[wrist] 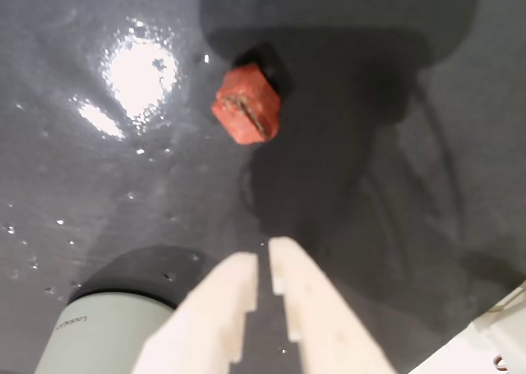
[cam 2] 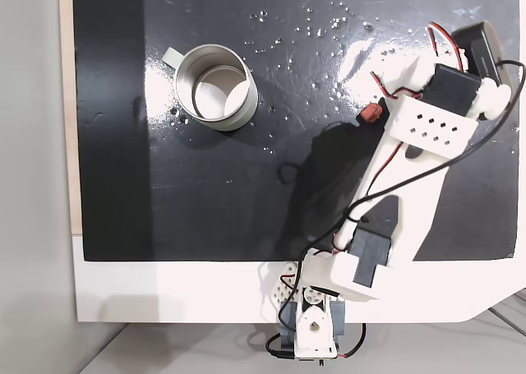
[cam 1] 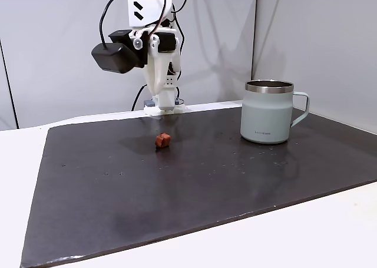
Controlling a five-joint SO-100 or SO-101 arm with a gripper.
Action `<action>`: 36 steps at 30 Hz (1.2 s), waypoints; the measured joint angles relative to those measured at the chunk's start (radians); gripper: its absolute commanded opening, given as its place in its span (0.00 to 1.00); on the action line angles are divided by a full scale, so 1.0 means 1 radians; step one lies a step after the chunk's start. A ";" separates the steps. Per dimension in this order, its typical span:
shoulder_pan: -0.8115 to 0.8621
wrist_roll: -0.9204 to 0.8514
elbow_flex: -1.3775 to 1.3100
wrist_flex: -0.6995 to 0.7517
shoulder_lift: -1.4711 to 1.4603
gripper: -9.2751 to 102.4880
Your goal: Grasp a cube and put it in the cup.
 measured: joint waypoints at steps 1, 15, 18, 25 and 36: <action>-0.008 -0.005 -0.011 0.008 -0.014 0.09; -0.057 -0.054 -0.025 0.026 -0.066 0.12; -0.054 -0.064 -0.025 0.026 -0.066 0.22; -0.051 -0.078 0.051 0.026 -0.066 0.32; -0.023 -0.091 0.072 0.026 -0.083 0.32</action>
